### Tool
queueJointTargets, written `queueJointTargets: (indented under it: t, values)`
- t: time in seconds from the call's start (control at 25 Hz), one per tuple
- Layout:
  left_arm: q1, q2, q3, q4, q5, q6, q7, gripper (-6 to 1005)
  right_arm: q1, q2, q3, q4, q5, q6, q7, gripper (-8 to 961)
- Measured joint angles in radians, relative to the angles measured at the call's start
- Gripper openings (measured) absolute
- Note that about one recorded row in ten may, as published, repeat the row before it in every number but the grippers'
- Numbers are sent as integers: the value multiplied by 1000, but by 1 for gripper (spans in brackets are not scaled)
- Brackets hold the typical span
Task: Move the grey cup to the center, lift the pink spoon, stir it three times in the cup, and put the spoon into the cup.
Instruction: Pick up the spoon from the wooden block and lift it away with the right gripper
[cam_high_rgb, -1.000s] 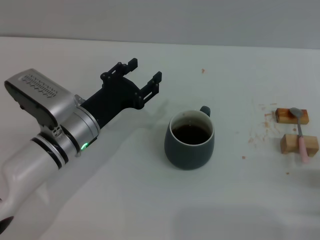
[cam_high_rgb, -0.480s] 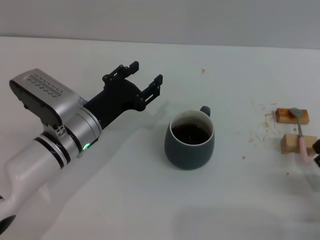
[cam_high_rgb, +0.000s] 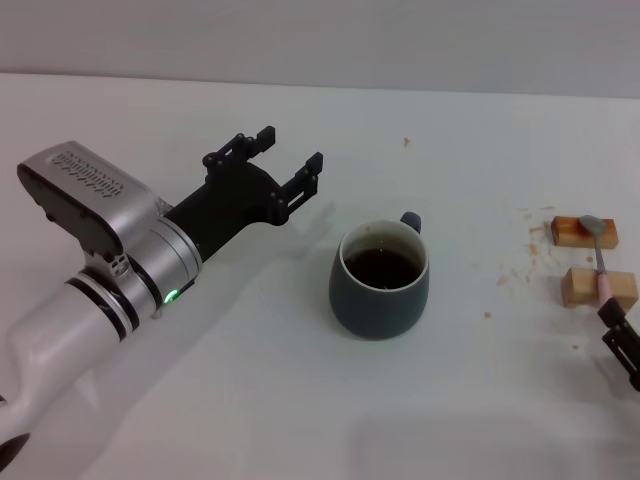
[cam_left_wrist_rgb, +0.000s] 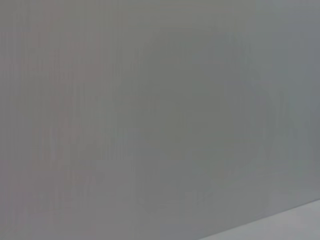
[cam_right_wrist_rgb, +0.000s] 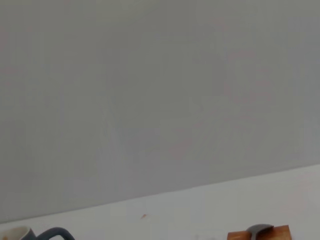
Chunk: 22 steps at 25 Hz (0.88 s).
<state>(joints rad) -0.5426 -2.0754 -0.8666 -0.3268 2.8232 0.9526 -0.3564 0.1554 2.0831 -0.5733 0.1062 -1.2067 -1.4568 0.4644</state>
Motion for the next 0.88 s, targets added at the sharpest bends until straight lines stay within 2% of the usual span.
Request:
queueJointTargets:
  t: [0.44, 0.88]
  values:
    - [3, -2, 0, 0, -1, 0, -5, 692, 16, 0, -2, 1, -2, 62, -3, 664]
    - [3, -3, 2, 0, -2, -3, -6, 692, 26, -1, -2, -5, -13, 96, -3, 605]
